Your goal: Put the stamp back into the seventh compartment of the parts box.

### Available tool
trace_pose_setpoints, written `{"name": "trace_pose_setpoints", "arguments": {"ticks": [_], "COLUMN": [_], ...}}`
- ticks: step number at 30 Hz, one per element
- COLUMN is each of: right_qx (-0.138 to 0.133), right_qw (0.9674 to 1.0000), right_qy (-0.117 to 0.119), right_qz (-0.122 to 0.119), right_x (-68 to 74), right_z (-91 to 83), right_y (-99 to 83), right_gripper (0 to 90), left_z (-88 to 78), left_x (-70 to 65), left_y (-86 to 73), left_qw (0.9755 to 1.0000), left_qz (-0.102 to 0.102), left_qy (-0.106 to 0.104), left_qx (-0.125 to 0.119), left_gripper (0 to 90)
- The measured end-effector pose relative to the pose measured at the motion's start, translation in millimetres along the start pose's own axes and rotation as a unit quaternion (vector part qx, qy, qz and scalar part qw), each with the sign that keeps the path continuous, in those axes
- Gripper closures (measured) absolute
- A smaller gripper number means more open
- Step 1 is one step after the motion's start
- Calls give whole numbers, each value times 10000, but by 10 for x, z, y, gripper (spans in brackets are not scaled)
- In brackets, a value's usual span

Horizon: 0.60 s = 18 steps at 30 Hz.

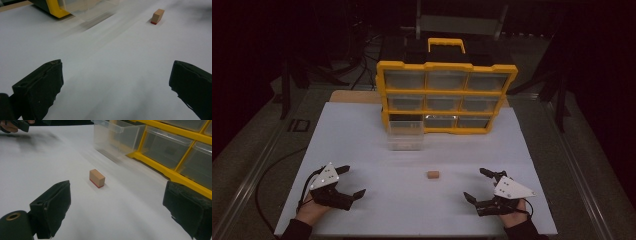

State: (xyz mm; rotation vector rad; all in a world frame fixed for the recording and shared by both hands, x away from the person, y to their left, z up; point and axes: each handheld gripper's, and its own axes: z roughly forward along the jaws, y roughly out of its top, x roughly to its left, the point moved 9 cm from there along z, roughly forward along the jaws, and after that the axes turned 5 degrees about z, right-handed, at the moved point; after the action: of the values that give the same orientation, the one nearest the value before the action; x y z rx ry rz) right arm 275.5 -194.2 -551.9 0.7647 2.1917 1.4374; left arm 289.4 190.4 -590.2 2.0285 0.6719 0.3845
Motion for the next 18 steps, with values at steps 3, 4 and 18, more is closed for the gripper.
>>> {"name": "trace_pose_setpoints", "arguments": {"ticks": [3,4,18], "right_qx": [6,14,-13], "right_qw": [10000,10000,10000], "right_qy": [2,-2,-6], "right_qz": [5,-19,-29], "right_x": [-3,-4,-5], "right_z": [3,3,-2], "right_y": [-3,-5,2], "right_gripper": [82,82,82], "left_z": [-1,2,19], "left_x": [-8,-9,-42], "left_y": [7,7,67], "left_qw": [10000,10000,9999], "left_qz": [2,13,-26], "left_qy": [-9,3,-160], "left_qx": [-17,2,10], "left_gripper": [0,0,0]}}
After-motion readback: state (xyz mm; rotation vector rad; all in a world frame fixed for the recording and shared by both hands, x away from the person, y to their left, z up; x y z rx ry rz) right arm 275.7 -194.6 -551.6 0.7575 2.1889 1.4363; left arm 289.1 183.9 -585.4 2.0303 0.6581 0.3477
